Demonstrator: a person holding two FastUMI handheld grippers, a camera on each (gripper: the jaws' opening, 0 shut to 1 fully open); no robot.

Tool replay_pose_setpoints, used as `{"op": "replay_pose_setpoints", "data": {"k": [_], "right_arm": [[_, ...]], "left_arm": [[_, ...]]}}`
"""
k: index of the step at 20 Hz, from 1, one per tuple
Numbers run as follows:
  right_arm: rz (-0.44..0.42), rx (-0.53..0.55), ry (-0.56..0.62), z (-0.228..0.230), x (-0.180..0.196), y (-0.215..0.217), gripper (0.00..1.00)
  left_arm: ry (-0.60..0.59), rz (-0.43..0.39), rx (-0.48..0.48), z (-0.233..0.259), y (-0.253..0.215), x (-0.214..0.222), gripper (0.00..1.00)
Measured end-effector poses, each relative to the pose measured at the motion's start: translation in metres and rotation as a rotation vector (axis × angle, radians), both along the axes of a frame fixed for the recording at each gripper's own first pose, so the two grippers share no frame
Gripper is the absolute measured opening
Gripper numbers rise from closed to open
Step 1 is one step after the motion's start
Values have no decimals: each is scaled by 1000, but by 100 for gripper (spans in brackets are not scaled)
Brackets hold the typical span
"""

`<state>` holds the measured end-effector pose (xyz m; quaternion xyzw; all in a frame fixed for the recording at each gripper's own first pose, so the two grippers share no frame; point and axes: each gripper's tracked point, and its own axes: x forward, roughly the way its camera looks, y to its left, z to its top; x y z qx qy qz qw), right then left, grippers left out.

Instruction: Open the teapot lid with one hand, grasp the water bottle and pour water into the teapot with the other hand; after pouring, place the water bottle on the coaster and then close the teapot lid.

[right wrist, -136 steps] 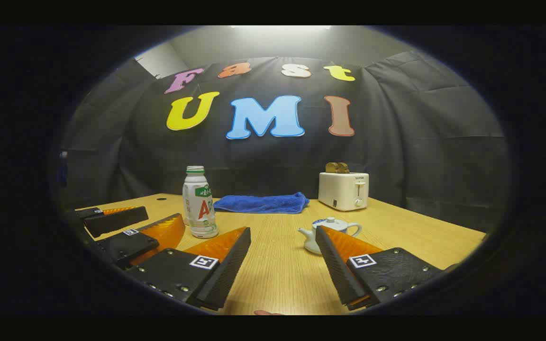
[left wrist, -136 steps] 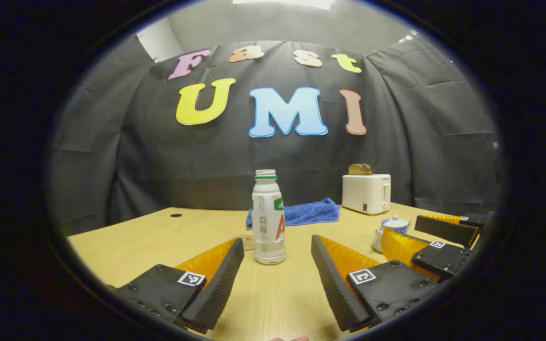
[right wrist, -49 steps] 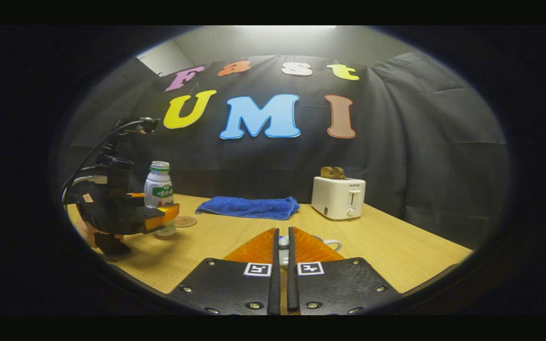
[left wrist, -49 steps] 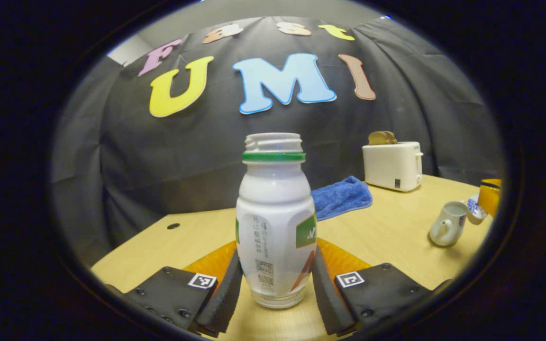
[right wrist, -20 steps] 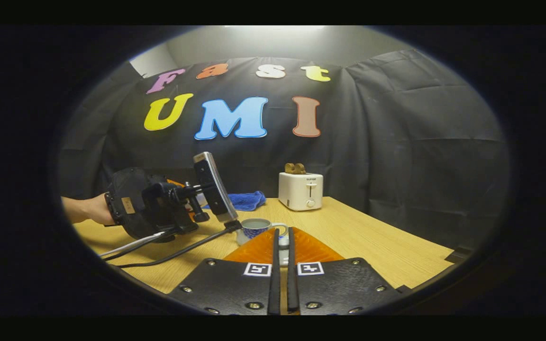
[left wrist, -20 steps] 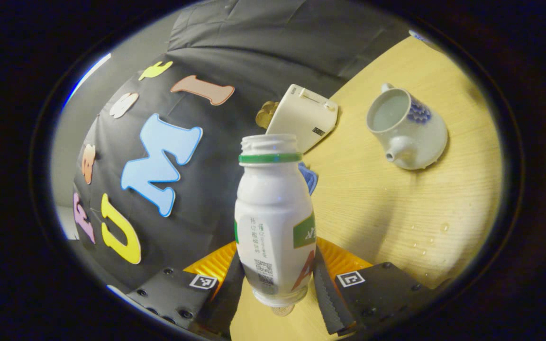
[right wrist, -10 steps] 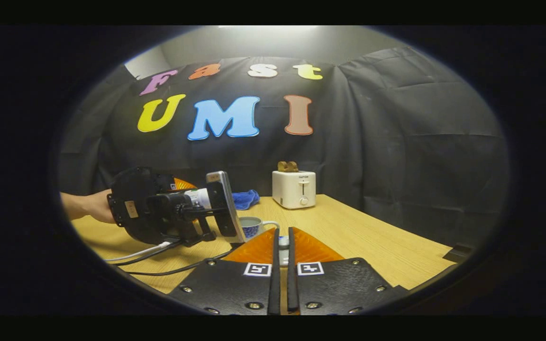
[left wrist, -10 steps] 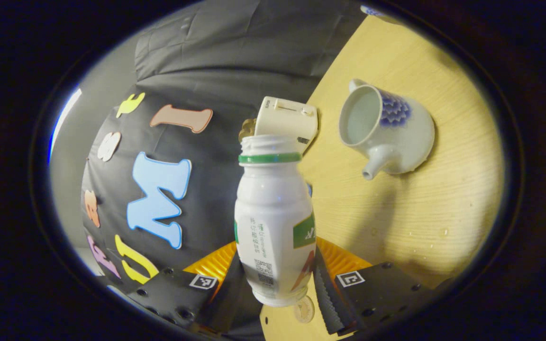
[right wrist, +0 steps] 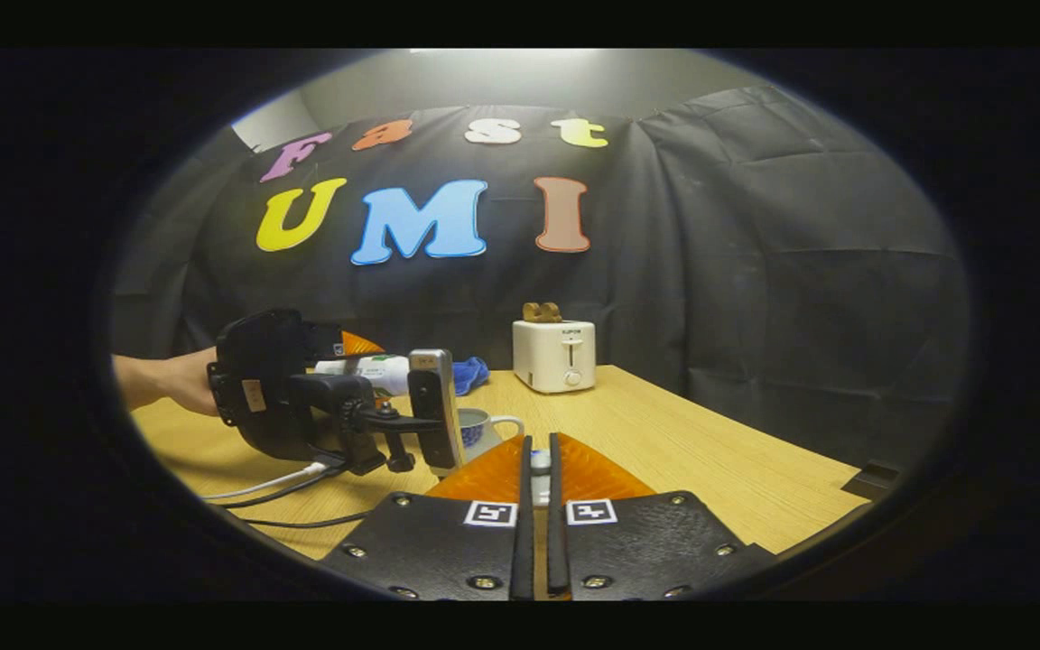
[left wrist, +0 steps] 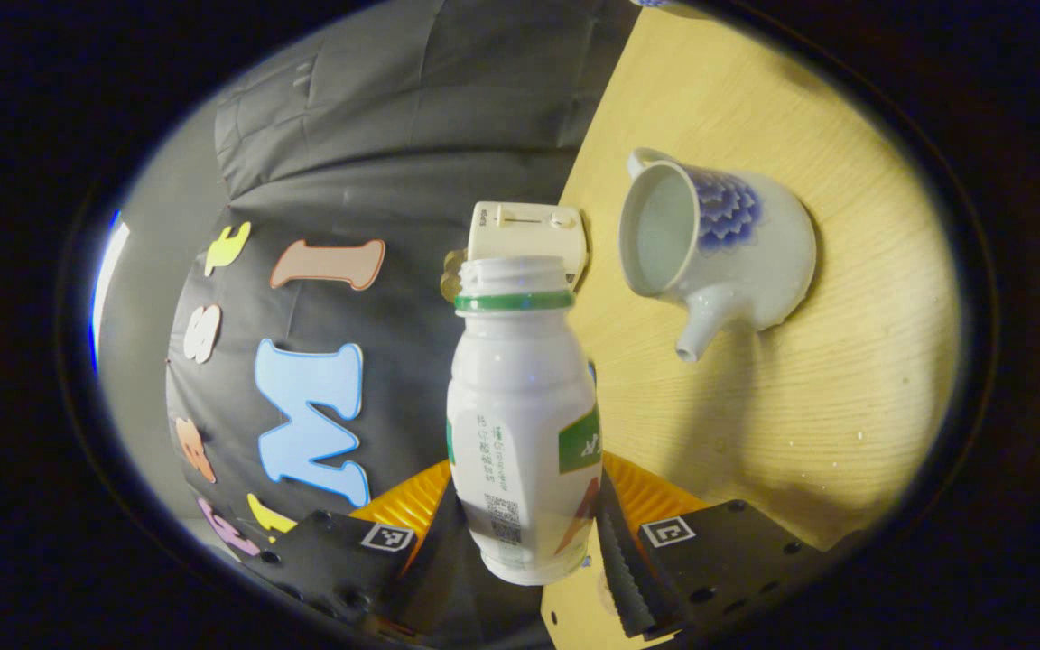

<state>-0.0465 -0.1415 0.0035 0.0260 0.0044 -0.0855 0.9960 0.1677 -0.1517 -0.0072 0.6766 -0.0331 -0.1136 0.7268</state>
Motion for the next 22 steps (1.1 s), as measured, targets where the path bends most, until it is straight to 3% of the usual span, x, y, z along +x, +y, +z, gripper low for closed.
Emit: {"op": "replay_pose_setpoints", "data": {"k": [1,3,4,5,16,17,18,22], "right_arm": [[-4,-2,-3,2,0,-1,22],[-3,0,-2,1,0,-2,22],[-3,2,1,-1,0,-2,0],[-4,5,5,-1,0,-3,6],[-15,37,-3,-3,-5,-8,6],[-13,39,-3,-3,-5,-7,6],[-12,39,-2,-3,-4,-7,6],[-14,42,-14,-2,-5,-9,6]], "left_arm": [[-2,-1,8,0,-1,0,82],[-3,-6,27,1,-2,-1,82],[-7,-8,36,1,-3,-1,82],[-12,-9,47,2,-3,-1,82],[-45,-42,170,11,-10,-3,76],[-54,-48,175,13,-10,-3,82],[-62,-53,178,14,-12,-4,76],[-80,-60,205,17,-12,-2,77]]}}
